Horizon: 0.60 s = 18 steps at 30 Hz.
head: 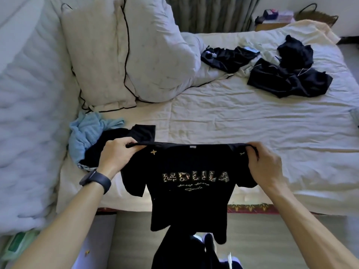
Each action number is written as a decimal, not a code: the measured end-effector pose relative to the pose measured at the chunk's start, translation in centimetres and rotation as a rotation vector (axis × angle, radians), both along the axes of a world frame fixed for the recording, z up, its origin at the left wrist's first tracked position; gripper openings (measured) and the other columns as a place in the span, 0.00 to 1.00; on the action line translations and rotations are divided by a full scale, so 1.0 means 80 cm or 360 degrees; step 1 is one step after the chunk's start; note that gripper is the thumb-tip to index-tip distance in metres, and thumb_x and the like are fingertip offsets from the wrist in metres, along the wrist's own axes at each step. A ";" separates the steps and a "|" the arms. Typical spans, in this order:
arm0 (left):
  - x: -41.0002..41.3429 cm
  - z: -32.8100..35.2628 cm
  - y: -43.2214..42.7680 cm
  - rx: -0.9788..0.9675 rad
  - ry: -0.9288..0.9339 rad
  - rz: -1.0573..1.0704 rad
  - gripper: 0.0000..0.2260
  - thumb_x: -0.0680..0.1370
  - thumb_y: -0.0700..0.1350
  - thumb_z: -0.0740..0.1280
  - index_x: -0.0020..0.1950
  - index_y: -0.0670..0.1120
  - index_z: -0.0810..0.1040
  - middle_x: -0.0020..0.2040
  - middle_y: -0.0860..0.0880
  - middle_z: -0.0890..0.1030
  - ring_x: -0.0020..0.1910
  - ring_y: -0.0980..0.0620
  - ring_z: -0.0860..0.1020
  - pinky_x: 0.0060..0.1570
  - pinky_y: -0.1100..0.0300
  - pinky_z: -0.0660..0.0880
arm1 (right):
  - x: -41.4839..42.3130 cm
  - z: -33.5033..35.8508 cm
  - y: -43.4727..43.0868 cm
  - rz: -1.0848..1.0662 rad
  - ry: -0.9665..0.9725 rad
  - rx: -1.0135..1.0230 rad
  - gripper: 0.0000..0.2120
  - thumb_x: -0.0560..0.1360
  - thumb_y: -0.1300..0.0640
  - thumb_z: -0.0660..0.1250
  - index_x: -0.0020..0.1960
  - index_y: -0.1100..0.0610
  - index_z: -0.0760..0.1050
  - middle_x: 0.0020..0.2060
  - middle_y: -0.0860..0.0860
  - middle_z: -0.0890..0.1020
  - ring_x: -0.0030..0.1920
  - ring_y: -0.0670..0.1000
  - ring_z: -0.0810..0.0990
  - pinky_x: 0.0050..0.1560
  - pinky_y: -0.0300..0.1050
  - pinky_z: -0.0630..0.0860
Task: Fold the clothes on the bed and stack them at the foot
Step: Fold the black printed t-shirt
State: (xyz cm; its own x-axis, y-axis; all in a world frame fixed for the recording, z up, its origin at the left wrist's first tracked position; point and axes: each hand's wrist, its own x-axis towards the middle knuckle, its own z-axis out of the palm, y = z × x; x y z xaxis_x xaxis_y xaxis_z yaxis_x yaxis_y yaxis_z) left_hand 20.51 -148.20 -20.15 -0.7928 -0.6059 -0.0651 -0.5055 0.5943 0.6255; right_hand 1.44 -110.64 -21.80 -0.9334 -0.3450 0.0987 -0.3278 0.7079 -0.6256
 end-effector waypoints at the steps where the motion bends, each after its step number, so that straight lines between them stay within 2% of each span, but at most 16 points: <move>1: -0.023 -0.011 -0.014 0.0063 -0.0051 0.0018 0.17 0.67 0.72 0.68 0.41 0.60 0.83 0.33 0.59 0.82 0.34 0.60 0.80 0.32 0.58 0.74 | -0.023 -0.011 -0.014 0.0007 -0.0021 0.0049 0.10 0.84 0.60 0.62 0.59 0.60 0.80 0.49 0.57 0.85 0.49 0.61 0.83 0.44 0.47 0.70; 4: -0.103 -0.058 -0.061 0.0249 -0.0165 0.0035 0.14 0.67 0.69 0.73 0.41 0.60 0.84 0.36 0.59 0.84 0.38 0.60 0.81 0.39 0.58 0.77 | -0.100 -0.056 -0.064 -0.0022 -0.0139 0.0179 0.10 0.84 0.56 0.61 0.59 0.56 0.79 0.49 0.56 0.85 0.50 0.62 0.81 0.45 0.48 0.67; 7: -0.197 -0.129 -0.117 0.0443 -0.0285 0.0043 0.12 0.68 0.63 0.77 0.40 0.57 0.84 0.35 0.56 0.84 0.36 0.59 0.82 0.39 0.59 0.75 | -0.192 -0.123 -0.129 -0.0045 -0.0181 0.0299 0.10 0.84 0.54 0.59 0.58 0.55 0.79 0.49 0.56 0.85 0.51 0.62 0.80 0.45 0.48 0.65; 10: -0.289 -0.220 -0.168 0.0426 -0.0378 0.0066 0.15 0.73 0.60 0.75 0.39 0.49 0.82 0.34 0.51 0.83 0.38 0.49 0.81 0.38 0.56 0.71 | -0.279 -0.204 -0.195 -0.0048 -0.0241 0.0421 0.11 0.85 0.54 0.57 0.56 0.55 0.78 0.45 0.55 0.82 0.46 0.59 0.78 0.43 0.49 0.65; 13: -0.364 -0.314 -0.188 0.0151 -0.0524 0.0048 0.11 0.79 0.55 0.67 0.48 0.49 0.82 0.47 0.46 0.84 0.50 0.40 0.80 0.47 0.53 0.74 | -0.341 -0.290 -0.246 -0.0060 -0.0323 0.0505 0.12 0.85 0.54 0.56 0.58 0.56 0.76 0.47 0.55 0.80 0.48 0.60 0.76 0.44 0.51 0.65; 15: -0.394 -0.371 -0.183 -0.0099 -0.0670 0.0022 0.12 0.82 0.54 0.61 0.57 0.49 0.79 0.55 0.44 0.82 0.55 0.39 0.79 0.48 0.53 0.72 | -0.362 -0.344 -0.268 -0.0072 -0.0372 0.0506 0.12 0.85 0.55 0.55 0.56 0.57 0.76 0.48 0.55 0.80 0.47 0.59 0.75 0.45 0.52 0.66; 17: -0.404 -0.420 -0.173 -0.0288 -0.0780 -0.0004 0.13 0.84 0.53 0.57 0.62 0.49 0.75 0.56 0.43 0.81 0.55 0.39 0.79 0.47 0.53 0.68 | -0.367 -0.389 -0.277 -0.0052 -0.0401 0.0554 0.12 0.85 0.55 0.55 0.55 0.58 0.75 0.49 0.56 0.80 0.49 0.60 0.76 0.46 0.53 0.70; 18: -0.404 -0.440 -0.169 -0.0369 -0.0818 -0.0026 0.13 0.84 0.52 0.56 0.62 0.48 0.74 0.55 0.43 0.81 0.55 0.39 0.78 0.47 0.52 0.66 | -0.365 -0.408 -0.276 -0.0032 -0.0471 0.0589 0.13 0.85 0.53 0.55 0.59 0.58 0.75 0.51 0.56 0.79 0.53 0.62 0.77 0.49 0.54 0.71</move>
